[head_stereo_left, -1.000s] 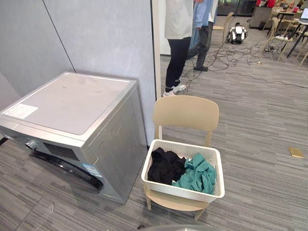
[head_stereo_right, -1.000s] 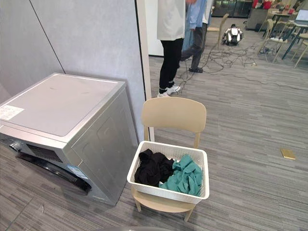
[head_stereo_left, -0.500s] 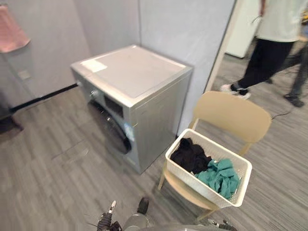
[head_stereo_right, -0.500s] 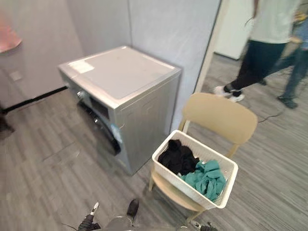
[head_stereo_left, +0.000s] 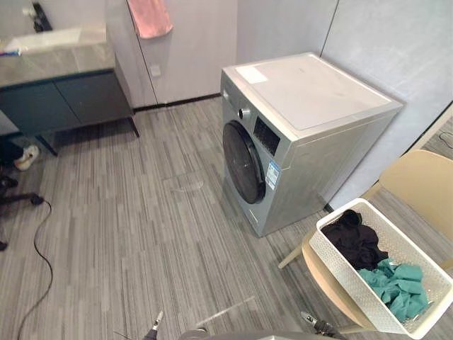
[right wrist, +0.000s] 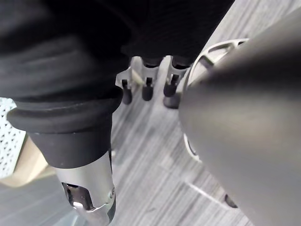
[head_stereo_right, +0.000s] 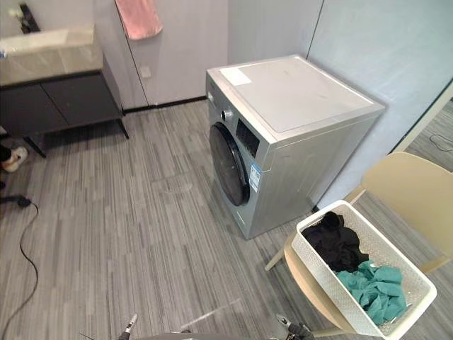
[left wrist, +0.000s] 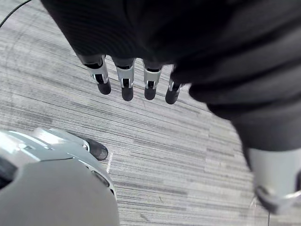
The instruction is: Pick up the laundry basket with both hands and put the clothes into the washing machine.
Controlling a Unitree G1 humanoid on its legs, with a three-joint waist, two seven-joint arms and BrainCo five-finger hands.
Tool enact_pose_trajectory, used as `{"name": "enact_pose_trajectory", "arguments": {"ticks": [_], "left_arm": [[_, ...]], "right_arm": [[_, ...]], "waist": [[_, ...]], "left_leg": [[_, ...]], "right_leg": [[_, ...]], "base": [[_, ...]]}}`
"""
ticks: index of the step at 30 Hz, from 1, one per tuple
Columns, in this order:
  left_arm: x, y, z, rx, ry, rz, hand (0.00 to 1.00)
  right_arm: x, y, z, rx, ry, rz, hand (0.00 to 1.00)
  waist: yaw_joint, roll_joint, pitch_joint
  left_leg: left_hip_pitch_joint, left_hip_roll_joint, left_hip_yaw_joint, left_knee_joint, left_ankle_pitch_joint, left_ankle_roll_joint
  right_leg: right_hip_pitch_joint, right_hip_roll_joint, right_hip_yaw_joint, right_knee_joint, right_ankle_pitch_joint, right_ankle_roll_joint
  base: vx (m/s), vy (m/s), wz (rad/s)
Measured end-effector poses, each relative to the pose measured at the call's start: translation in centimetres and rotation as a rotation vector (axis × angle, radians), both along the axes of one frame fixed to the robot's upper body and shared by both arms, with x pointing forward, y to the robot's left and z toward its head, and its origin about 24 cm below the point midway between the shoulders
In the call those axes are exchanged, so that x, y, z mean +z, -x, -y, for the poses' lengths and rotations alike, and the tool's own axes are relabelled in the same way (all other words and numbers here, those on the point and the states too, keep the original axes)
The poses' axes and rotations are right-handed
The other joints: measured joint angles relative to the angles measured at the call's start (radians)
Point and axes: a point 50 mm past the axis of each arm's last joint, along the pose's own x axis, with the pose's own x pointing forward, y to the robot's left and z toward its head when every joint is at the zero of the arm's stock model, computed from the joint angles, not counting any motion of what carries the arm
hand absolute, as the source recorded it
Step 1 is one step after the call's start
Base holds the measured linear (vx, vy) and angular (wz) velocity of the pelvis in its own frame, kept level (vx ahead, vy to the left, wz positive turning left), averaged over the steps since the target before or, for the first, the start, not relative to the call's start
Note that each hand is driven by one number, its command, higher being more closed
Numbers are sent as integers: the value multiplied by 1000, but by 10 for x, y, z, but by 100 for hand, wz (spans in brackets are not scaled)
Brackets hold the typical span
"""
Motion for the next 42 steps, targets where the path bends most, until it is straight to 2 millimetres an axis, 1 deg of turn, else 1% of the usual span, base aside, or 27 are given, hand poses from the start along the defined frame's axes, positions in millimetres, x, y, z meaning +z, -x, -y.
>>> {"name": "enact_pose_trajectory", "arguments": {"ticks": [5, 7, 9, 11, 12, 14, 16, 17, 18, 20, 22, 23, 24, 25, 26, 28, 29, 31, 33, 34, 35, 36, 37, 38, 40, 41, 42], "left_arm": [[-2, 0, 9, -66, 12, -5, 0], [-1, 2, 6, -67, 6, -5, 0], [-2, 7, 5, -68, 6, -10, 0], [-2, 15, 2, -51, 10, -28, 0], [-1, 18, -5, -29, -5, -32, 0], [1, 27, -17, 9, -32, -52, 0], [3, 35, -28, 40, -55, -70, 0], [3, 33, -28, 34, -55, -72, 0], [2, 22, -25, 13, -47, -55, 0], [5, -9, -25, -52, -66, 14, 0], [9, -36, -23, -77, -67, 80, 0], [10, -44, -16, -80, -53, 105, 0], [10, -55, -1, -88, -23, 143, 0], [10, -53, 0, -94, -19, 141, 0], [9, -53, 1, -98, -17, 142, 0], [11, -58, 4, -128, -17, 160, 0], [12, -60, 7, -111, -9, 184, 0], [12, -59, 11, -101, 1, 194, 0], [11, -52, 11, -94, -3, 186, 0], [11, -47, 10, -70, -2, 183, 0], [12, -47, 5, -64, -14, 188, 0], [11, -46, 6, -58, -8, 186, 0], [11, -45, 7, -52, -5, 183, 0], [10, -42, 4, -35, -9, 175, 0], [6, -23, -2, -3, -20, 116, 0], [4, -10, -1, 15, -15, 76, 0], [-1, 13, 7, 35, 7, 7, 0]], "right_arm": [[5, -8, 19, 85, 59, -1, 0], [5, -7, 22, 113, 68, -17, 0], [5, -3, 21, 113, 58, -17, 0], [3, 3, 16, 93, 48, -6, 0], [0, 9, 5, 79, 17, -18, 0], [-3, 13, -10, 62, -29, -27, 0], [-3, -1, -30, 51, -82, 15, 0], [-3, -5, -36, 58, -88, 20, 0], [0, -10, -30, 62, -65, 56, 0], [2, -13, -21, 45, -44, 72, 0], [-1, 0, -22, -9, -55, 47, 0], [-1, 6, -19, -35, -52, 38, 0], [0, 4, -12, -56, -38, 51, 0], [1, 8, -8, -76, -28, 49, 0], [0, 10, -10, -86, -32, 46, 0], [0, 12, -9, -113, -32, 47, 0], [2, 6, -4, -111, -18, 65, 0], [3, 3, -1, -122, -11, 80, 0], [4, -4, -3, -111, -16, 96, 0], [6, -12, -4, -72, -12, 116, 0], [7, -20, -10, -43, -22, 128, 0], [10, -33, -11, -19, -17, 158, 0], [12, -41, -12, -14, -17, 176, 0], [13, -48, -15, -7, -23, 185, 0], [13, -50, -21, 19, -26, 186, 0], [13, -49, -21, 54, -19, 180, 0], [15, -49, -12, 140, 28, 174, 0]], "waist": [[1, 28, 5], [0, 17, 10], [1, -1, 17], [-10, -10, 26], [-8, -37, 32], [-3, -91, 38], [13, -140, 57], [23, -139, 62], [15, -114, 76], [-1, -100, 78], [-28, -124, 76], [-33, -111, 82], [-31, -86, 92], [-33, -58, 72], [-36, -56, 57], [-35, -46, 41], [-38, -17, 37], [-36, 7, 40], [-24, 28, 46], [-4, 18, 44], [8, -3, 44], [20, 16, 44], [19, 23, 53], [22, 24, 59], [20, 18, 61], [19, 25, 57], [22, 66, 33]], "left_leg": [[18, -58, -16, -75, 48, 22], [12, -92, -62, -74, 45, 31], [13, -128, -166, -70, 38, 60], [12, -133, -262, -49, 26, 80], [15, -147, -295, -48, 27, 81], [21, -154, -309, -68, 49, 91], [30, -141, -294, -98, 62, 88], [27, -119, -289, -100, 62, 89], [12, -74, -285, -85, 62, 89], [0, -36, -296, -95, 55, 80], [0, -68, -296, -71, 51, 86], [-13, -66, -287, -7, 25, 86], [-9, -54, -290, 28, -28, 55], [11, -40, -292, -2, -33, 47], [13, -34, -294, -4, -36, 41], [-60, -17, -306, 170, -126, -7], [-181, 3, -332, 454, -219, -109], [-269, 19, -333, 720, -197, -163], [-295, 42, -283, 883, -88, -159], [-313, 57, -226, 970, 36, -155], [-344, 81, -178, 1034, 39, -137], [-377, 114, -134, 1063, -62, -50], [-390, 126, -125, 1056, -105, -19], [-403, 142, -106, 968, -154, 6], [-370, 152, -120, 684, -147, 13], [-327, 157, -138, 493, -103, 31], [-283, 181, -186, 259, 115, 73]], "right_leg": [[-40, -55, 12, 44, 3, 31], [-33, -101, -4, 104, -22, 39], [-20, -132, -5, 177, -100, -62], [-23, -24, 203, 191, -264, -194], [-22, 28, 343, 193, -305, -159], [-21, 52, 424, 212, -307, -120], [-55, 42, 361, 272, -249, -43], [-94, 40, 332, 343, -237, -36], [-159, 77, 302, 407, -254, -34], [-149, 183, 279, 229, -267, -30], [-132, 165, 256, 158, -216, -66], [-129, 161, 241, 176, -222, -62], [-117, 171, 249, 203, -229, -67], [-103, 189, 249, 184, -235, -73], [-98, 196, 245, 166, -235, -74], [-81, 220, 242, 135, -233, -86], [-64, 254, 244, 130, -247, -92], [-11, 281, 263, 142, -262, -80], [33, 286, 304, 141, -262, -80], [70, 273, 345, 119, -259, -85], [97, 258, 389, 93, -257, -87], [113, 247, 437, 65, -257, -87], [120, 237, 455, 62, -257, -87], [122, 204, 496, 66, -257, -87], [134, 150, 527, 81, -258, -80], [139, 132, 541, 92, -264, -67], [139, 135, 561, 110, -301, 12]], "base": [[-67, 47, 0], [-118, 78, 60], [-71, 54, 90], [1, 23, 140], [63, 0, 146], [104, -52, 95], [67, -82, -4], [-29, -129, -68], [-78, -119, -44], [-54, -73, -1], [146, -90, 66], [262, -113, 69], [269, -139, 10], [205, -130, 1], [289, -106, -1], [246, -43, -12], [203, -54, -23], [362, -38, -39], [301, -2, -76], [160, 30, -104], [244, 75, -130], [267, 116, -106], [332, 225, -104], [266, 235, -89], [266, 299, -73], [360, 506, -68], [316, 476, -65]]}}
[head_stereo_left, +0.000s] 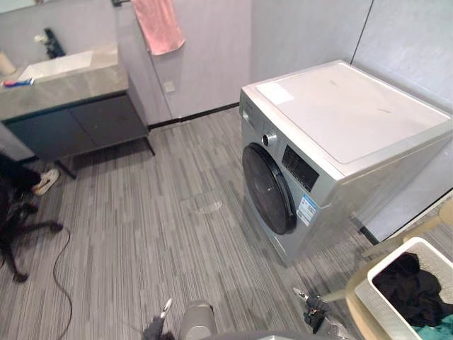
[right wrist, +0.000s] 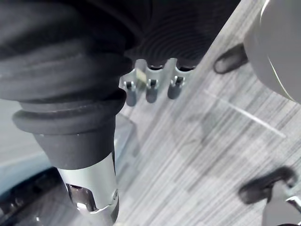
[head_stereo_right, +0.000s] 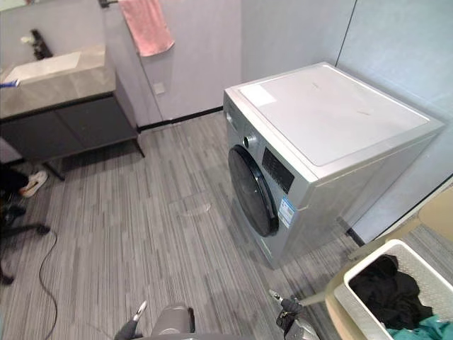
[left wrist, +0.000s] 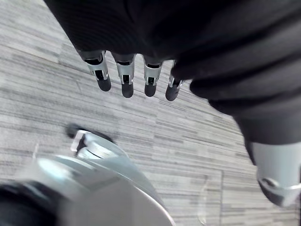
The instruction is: Pick up the laundry basket with both hands and put the clothes into the washing machine.
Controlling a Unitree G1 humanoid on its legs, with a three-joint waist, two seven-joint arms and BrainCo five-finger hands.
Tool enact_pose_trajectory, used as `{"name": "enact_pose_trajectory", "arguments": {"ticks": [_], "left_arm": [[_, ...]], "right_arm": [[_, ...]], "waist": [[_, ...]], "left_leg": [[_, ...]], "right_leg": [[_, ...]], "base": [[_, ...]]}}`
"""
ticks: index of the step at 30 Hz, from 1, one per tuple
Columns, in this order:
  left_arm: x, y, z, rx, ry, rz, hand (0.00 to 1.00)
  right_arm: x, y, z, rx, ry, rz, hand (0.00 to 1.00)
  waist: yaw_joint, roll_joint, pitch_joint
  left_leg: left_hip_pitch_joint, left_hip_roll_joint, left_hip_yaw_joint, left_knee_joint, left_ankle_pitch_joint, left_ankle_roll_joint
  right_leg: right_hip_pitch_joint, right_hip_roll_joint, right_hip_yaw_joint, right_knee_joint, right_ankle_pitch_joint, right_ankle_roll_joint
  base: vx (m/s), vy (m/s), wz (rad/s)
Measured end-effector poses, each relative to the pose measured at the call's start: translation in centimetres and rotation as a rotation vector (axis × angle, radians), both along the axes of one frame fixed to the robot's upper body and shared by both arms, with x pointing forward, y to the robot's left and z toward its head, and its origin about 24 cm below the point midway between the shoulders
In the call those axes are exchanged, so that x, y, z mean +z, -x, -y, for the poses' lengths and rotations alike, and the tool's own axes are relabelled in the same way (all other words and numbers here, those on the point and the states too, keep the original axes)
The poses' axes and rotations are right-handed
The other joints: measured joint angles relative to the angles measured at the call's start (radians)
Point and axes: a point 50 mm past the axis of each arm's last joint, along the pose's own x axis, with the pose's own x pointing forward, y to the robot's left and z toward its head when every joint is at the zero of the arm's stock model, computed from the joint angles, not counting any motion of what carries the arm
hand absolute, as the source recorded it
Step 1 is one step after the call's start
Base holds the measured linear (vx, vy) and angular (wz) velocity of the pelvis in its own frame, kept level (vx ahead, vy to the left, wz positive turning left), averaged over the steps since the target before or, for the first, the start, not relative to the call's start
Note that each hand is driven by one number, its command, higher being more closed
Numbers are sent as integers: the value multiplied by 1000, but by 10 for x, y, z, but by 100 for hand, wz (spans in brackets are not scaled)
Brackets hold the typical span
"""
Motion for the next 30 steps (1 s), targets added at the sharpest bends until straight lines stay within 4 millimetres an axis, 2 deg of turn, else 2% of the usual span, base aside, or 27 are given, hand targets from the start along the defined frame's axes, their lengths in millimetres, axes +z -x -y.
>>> {"name": "enact_pose_trajectory", "arguments": {"ticks": [1, 2, 4, 8, 10, 12, 13, 14, 16, 19, 20, 21, 22, 23, 26, 28, 30], "left_arm": [[-2, 8, 2, 10, 9, -31, 0], [-1, 5, -8, 12, -11, -36, 0], [2, 5, -23, 4, -50, -38, 0], [1, -1, -13, -88, -36, -35, 0], [1, -1, -11, -145, -38, -42, 0], [0, -8, -4, -232, -37, -34, 0], [0, -10, -3, -248, -38, -28, 0], [1, -12, -3, -283, -47, -22, 0], [2, -18, -4, -333, -60, -16, 0], [3, -19, -12, -389, -88, -25, 0], [5, -22, -15, -407, -101, -22, 0], [5, -26, -15, -425, -105, -18, 0], [5, -28, -14, -436, -105, -16, 0], [5, -31, -11, -465, -105, -9, 0], [6, -39, -9, -474, -107, 9, 0], [7, -45, -11, -470, -122, 23, 0], [9, -49, -12, -454, -134, 36, 0]], "right_arm": [[0, -2, -2, 42, 10, -4, 0], [1, -8, -13, 133, 12, 5, 0], [7, -25, -24, 254, 39, 45, 0], [33, -61, -24, 332, 113, 241, 0], [48, -73, -22, 389, 152, 329, 0], [66, -83, -12, 459, 233, 409, 0], [69, -86, -9, 470, 253, 420, 0], [75, -91, -4, 491, 291, 439, 0], [83, -101, 3, 527, 342, 455, 0], [102, -130, 0, 597, 390, 520, 0], [111, -144, -2, 610, 403, 552, 0], [120, -159, -1, 618, 424, 572, 0], [124, -164, 1, 620, 438, 576, 0], [131, -173, 11, 622, 477, 566, 0], [148, -192, 30, 594, 544, 563, 0], [174, -214, 38, 519, 589, 608, 0], [186, -224, 40, 488, 593, 628, 0]], "waist": [[0, -6, -6], [-11, -40, 8], [-12, -64, 6], [-23, -70, -1], [-23, -51, -16], [-27, -31, -36], [-26, -31, -39], [-25, -20, -51], [-22, -33, -43], [-9, -61, -44], [4, -81, -41], [9, -78, -27], [5, -73, -23], [5, -61, -12], [31, -49, 17], [40, -44, 66], [53, -61, 96]], "left_leg": [[13, -11, -7, 9, -43, -140], [7, -44, -21, 3, -56, -156], [11, -40, -18, 8, -69, -160], [81, -47, 44, -60, -77, -151], [126, -55, 72, -147, -50, -146], [187, -84, 72, -303, 12, -132], [197, -90, 72, -335, 29, -127], [206, -101, 69, -383, 58, -124], [189, -109, 69, -386, 67, -121], [158, -120, 67, -386, 69, -119], [143, -125, 67, -386, 71, -121], [130, -124, 49, -386, 75, -123], [123, -124, 34, -386, 75, -123], [110, -124, 11, -386, 75, -123], [71, -121, -13, -386, 75, -123], [28, -120, -19, -386, 76, -122], [12, -120, -23, -383, 90, -118]], "right_leg": [[-3, -19, 9, 7, -26, 30], [-27, -26, 35, 32, -56, 42], [-68, 46, 70, 31, -49, 20], [-72, 24, 141, 26, 21, 24], [-96, 16, 161, 25, 62, 37], [-130, 3, 177, 26, 97, 52], [-137, 0, 176, 26, 100, 56], [-151, -7, 175, 24, 100, 56], [-166, -16, 174, 20, 102, 58], [-183, -31, 163, -32, 97, 64], [-192, -39, 143, -57, 83, 80], [-197, -34, 129, -68, 73, 80], [-199, -32, 120, -68, 71, 75], [-201, -27, 100, -62, 66, 73], [-226, -17, 88, -57, 61, 75], [-258, -11, 86, -58, 70, 66], [-268, -9, 89, -60, 79, 67]], "base": [[327, 504, -32], [175, 268, 2], [102, 183, -6], [28, 144, -42], [-33, 74, -49], [3, 69, -30], [18, 50, -20], [-27, 36, -11], [-57, 21, -6], [-103, -18, -17], [-177, -76, -16], [-157, -75, -1], [-173, -63, 35], [-145, -36, 49], [-105, -15, 26], [-70, 3, 16], [-14, 4, 2]]}}
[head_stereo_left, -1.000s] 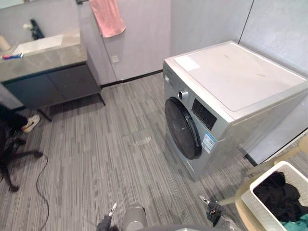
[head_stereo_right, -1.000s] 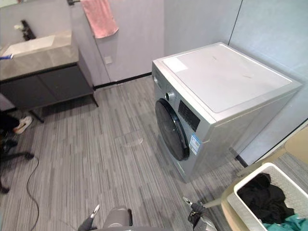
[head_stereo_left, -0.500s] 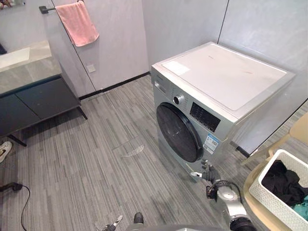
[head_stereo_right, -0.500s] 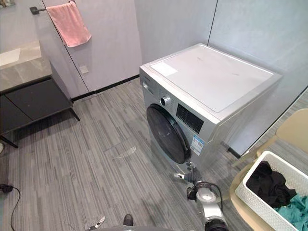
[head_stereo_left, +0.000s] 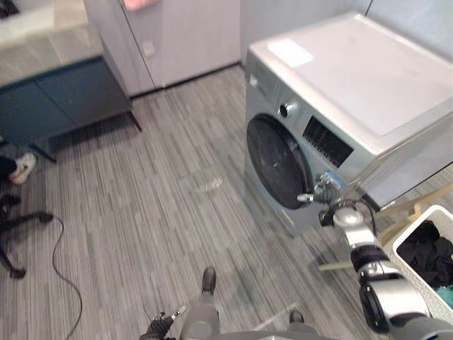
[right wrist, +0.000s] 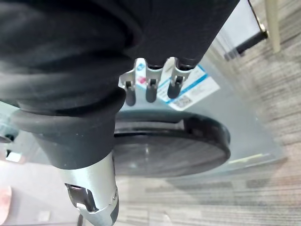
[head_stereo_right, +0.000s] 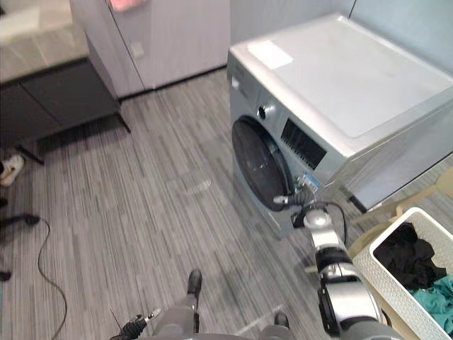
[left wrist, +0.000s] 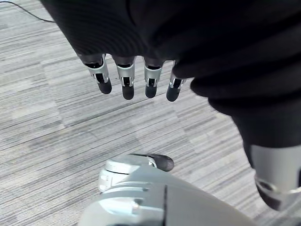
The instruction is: Pick up the laundry basket with both hands and put the clothes into the washing machine.
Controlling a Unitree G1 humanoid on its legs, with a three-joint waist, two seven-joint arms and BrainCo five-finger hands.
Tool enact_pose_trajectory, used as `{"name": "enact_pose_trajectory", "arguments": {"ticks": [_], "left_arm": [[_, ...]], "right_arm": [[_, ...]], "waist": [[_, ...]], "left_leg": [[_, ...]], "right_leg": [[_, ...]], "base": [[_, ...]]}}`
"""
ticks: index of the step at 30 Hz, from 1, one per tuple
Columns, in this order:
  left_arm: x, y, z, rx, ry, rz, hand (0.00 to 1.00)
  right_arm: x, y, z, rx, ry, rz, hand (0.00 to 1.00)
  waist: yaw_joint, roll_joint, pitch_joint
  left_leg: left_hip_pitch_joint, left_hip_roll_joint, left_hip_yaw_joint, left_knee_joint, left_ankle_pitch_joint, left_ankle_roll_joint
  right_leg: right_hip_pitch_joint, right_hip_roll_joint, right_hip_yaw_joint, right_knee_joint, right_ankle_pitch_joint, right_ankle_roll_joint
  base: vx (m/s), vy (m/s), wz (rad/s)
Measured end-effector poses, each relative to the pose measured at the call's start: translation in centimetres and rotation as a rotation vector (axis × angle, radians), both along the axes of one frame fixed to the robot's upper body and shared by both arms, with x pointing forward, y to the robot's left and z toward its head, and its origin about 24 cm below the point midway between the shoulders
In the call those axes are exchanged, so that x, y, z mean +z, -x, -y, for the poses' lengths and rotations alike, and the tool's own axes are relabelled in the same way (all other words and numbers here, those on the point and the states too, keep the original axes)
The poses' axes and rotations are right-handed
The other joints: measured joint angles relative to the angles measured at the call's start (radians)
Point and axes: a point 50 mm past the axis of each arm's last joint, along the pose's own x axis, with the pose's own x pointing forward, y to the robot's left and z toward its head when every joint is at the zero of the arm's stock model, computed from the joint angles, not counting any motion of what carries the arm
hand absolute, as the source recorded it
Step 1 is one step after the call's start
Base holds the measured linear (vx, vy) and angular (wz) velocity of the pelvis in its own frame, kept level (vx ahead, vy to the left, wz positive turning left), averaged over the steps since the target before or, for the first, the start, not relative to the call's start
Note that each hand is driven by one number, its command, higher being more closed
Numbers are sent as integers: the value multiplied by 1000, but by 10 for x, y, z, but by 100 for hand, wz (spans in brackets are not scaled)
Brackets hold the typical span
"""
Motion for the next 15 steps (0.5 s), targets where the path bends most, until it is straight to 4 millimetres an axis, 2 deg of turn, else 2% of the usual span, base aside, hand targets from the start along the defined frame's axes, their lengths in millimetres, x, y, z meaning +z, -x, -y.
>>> {"name": "enact_pose_trajectory", "arguments": {"ticks": [1, 2, 5, 6, 8, 15], "left_arm": [[1, -4, 0, 5, 2, 15, 0], [2, -6, -1, 10, 1, 24, 0], [6, -20, -2, 25, -8, 76, 0], [8, -24, -2, 35, -10, 95, 0], [10, -31, 1, 45, -2, 134, 0], [17, -48, 6, 78, 22, 212, 0]], "right_arm": [[9, -6, 4, -31, -4, 20, 0], [13, -9, 6, -44, -7, 29, 0], [46, -25, 11, -72, -4, 124, 0], [60, -31, 11, -65, 1, 155, 0], [70, -36, 10, -62, 3, 182, 0], [117, -51, 10, -55, 23, 296, 0]], "waist": [[4, -6, 25], [4, -10, 36], [10, -21, 76], [15, -18, 84], [30, -10, 97], [28, 22, 147]], "left_leg": [[-7, 2, -9, 3, 38, 4], [-12, 1, -11, 3, 54, 5], [-39, -5, -3, 4, 94, 10], [-47, -7, 3, 4, 98, 11], [-47, -8, 10, 4, 105, 6], [-101, 3, 15, 0, 98, 5]], "right_leg": [[3, 3, -7, 1, 6, 0], [3, 3, -14, 0, 8, 5], [-21, -6, -20, 15, 15, 16], [-37, -10, -18, 26, 15, 17], [-51, -13, -19, 44, 15, 17], [-106, -14, -39, 65, 15, 23]], "base": [[30, 3, 9], [38, 4, 24], [39, 5, 7], [31, -6, -10], [22, -8, -6], [-41, -22, 2]]}}
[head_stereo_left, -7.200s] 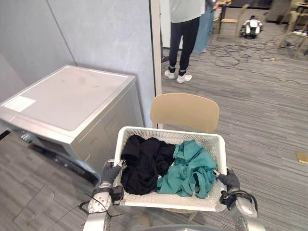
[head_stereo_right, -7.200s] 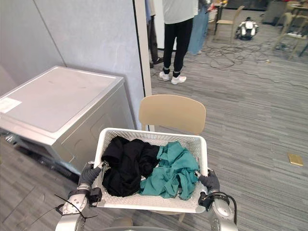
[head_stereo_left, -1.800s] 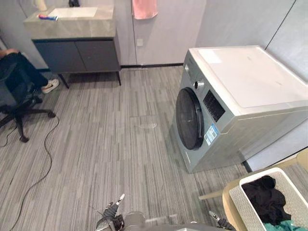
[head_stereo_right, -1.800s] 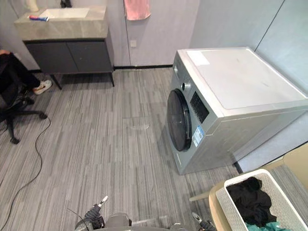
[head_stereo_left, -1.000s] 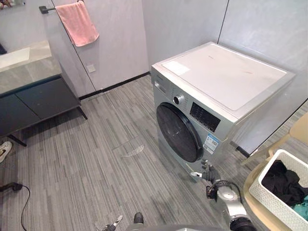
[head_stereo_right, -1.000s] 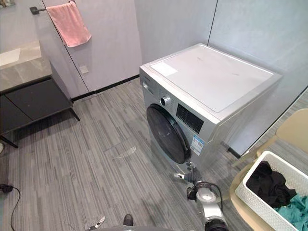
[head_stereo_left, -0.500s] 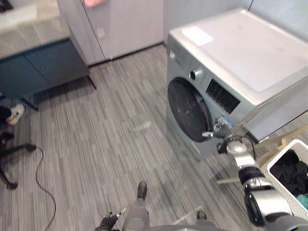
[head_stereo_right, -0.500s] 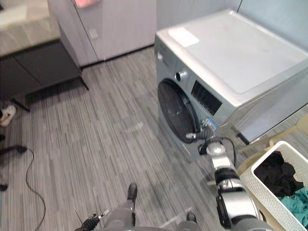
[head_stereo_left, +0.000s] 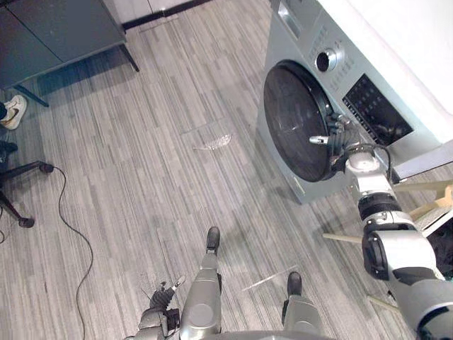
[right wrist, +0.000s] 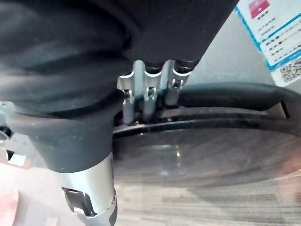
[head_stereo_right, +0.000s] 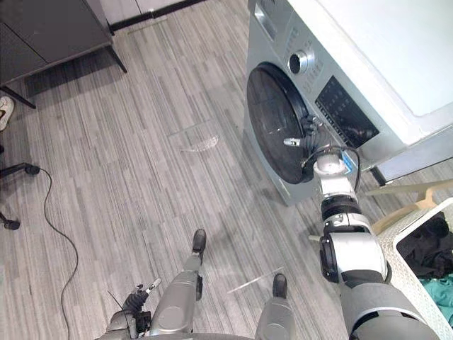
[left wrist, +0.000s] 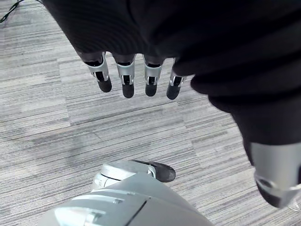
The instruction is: Pick up the laundry basket with both hands and put the clothes into the washing machine.
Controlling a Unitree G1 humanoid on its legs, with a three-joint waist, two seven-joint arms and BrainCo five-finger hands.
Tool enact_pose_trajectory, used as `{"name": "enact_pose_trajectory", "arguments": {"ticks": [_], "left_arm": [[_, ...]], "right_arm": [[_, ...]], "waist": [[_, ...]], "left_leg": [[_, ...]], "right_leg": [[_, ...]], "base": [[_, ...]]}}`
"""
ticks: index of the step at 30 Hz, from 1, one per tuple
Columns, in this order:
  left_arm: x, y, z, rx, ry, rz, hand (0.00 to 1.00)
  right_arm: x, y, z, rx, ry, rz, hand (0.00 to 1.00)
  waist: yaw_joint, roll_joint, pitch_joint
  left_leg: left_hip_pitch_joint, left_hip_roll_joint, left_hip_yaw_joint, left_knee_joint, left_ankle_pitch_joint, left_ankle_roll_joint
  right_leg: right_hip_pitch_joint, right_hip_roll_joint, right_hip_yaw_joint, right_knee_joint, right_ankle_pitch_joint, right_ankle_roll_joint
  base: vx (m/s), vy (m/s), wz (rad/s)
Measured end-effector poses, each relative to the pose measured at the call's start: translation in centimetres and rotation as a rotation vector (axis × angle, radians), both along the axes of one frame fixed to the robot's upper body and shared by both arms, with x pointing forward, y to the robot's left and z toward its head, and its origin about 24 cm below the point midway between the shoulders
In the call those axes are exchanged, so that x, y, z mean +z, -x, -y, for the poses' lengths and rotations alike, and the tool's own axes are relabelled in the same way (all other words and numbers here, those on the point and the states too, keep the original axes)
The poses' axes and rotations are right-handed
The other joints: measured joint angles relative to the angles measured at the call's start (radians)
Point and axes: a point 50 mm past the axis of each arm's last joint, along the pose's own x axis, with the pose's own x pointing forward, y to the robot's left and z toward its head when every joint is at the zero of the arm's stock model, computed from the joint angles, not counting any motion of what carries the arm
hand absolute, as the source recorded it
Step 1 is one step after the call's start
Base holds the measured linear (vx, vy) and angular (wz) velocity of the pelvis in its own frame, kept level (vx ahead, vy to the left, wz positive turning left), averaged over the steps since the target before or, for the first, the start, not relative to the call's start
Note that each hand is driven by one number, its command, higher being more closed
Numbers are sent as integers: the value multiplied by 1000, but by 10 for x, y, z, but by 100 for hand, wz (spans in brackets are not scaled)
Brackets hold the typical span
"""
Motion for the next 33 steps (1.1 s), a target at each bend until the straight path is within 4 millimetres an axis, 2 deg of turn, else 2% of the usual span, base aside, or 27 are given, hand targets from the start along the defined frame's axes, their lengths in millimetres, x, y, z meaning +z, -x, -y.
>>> {"name": "enact_pose_trajectory", "arguments": {"ticks": [4, 12, 14, 15, 17, 18, 19, 22, 24, 25, 26, 28, 30, 31, 33], "left_arm": [[5, -11, 2, 4, 6, 43, 0], [13, -29, 9, 12, 14, 115, 0], [18, -40, 10, -5, 3, 144, 0], [18, -41, 11, 3, 7, 151, 0], [20, -43, 10, 20, 9, 165, 0], [21, -46, 9, 19, 5, 171, 0], [22, -49, 9, 18, 4, 177, 0], [28, -62, 16, 7, 7, 218, 0], [30, -68, 24, 11, 27, 234, 0], [31, -70, 25, 23, 33, 238, 0], [31, -70, 25, 26, 31, 238, 0], [31, -69, 23, 53, 26, 235, 0], [31, -70, 22, 65, 26, 235, 0], [32, -71, 21, 74, 16, 231, 0], [32, -72, 20, 81, 14, 227, 0]], "right_arm": [[20, -1, 11, -28, 25, 40, 0], [76, -5, 26, -97, 145, 147, 0], [82, -5, 30, -124, 164, 153, 0], [81, -5, 29, -121, 173, 150, 0], [75, -8, 19, -84, 179, 148, 0], [71, -11, 6, -39, 186, 155, 0], [68, -12, 1, -25, 185, 151, 0], [49, -14, -31, 45, 113, 162, 0], [19, -10, -59, 111, 38, 119, 0], [-11, -4, -90, 202, 10, 53, 0], [-16, -2, -97, 223, 8, 41, 0], [-49, 17, -156, 397, -27, -26, 0], [-58, 32, -191, 513, -63, -37, 0], [-59, 44, -213, 590, -113, -19, 0], [-57, 47, -216, 600, -134, -3, 0]], "waist": [[-2, 1, 19], [9, 19, 55], [19, 17, 65], [27, 18, 69], [22, 14, 72], [16, 11, 72], [15, 11, 72], [18, 11, 72], [25, 11, 72], [30, 8, 72], [31, 8, 72], [34, 6, 73], [38, -3, 78], [53, -14, 81], [54, -22, 78]], "left_leg": [[-46, 1, 26, 2, 0, 0], [-153, -21, 35, 3, -5, -7], [-180, -31, 48, 4, -12, -22], [-179, -29, 43, 4, -3, -9], [-186, -35, 35, 4, 20, 15], [-184, -36, 30, 4, 38, 27], [-183, -36, 25, 4, 39, 27], [-175, -32, 16, 4, 38, 28], [-163, -33, -4, 4, 38, 28], [-157, -32, -22, 4, 39, 27], [-157, -32, -25, 4, 40, 26], [-147, -30, -47, 4, 51, 19], [-126, -29, -53, 5, 55, 19], [-100, -30, -57, 5, 55, 18], [-92, -32, -61, 5, 54, 18]], "right_leg": [[-39, -7, -22, 13, 3, 9], [-142, -34, -48, 42, 5, 28], [-160, -51, -62, 32, 8, 30], [-163, -45, -62, 40, 9, 33], [-166, -54, -64, 46, 10, 38], [-164, -53, -64, 46, 10, 39], [-163, -53, -64, 46, 10, 39], [-162, -42, -64, 57, 1, 37], [-157, -40, -69, 82, -22, 32], [-151, -35, -76, 97, -36, 26], [-150, -35, -78, 99, -39, 26], [-136, -31, -95, 115, -57, 18], [-114, -29, -98, 113, -57, 18], [-84, -29, -102, 110, -57, 18], [-76, -29, -107, 108, -57, 18]], "base": [[-89, 13, 14], [-53, 16, 11], [-4, 7, 11], [33, -9, 3], [62, -28, -2], [57, -15, -2], [50, -26, -8], [21, -43, -3], [52, -103, 12], [64, -95, 15], [83, -105, 17], [114, -117, 16], [116, -84, 11], [109, -60, 14], [50, -34, 15]]}}
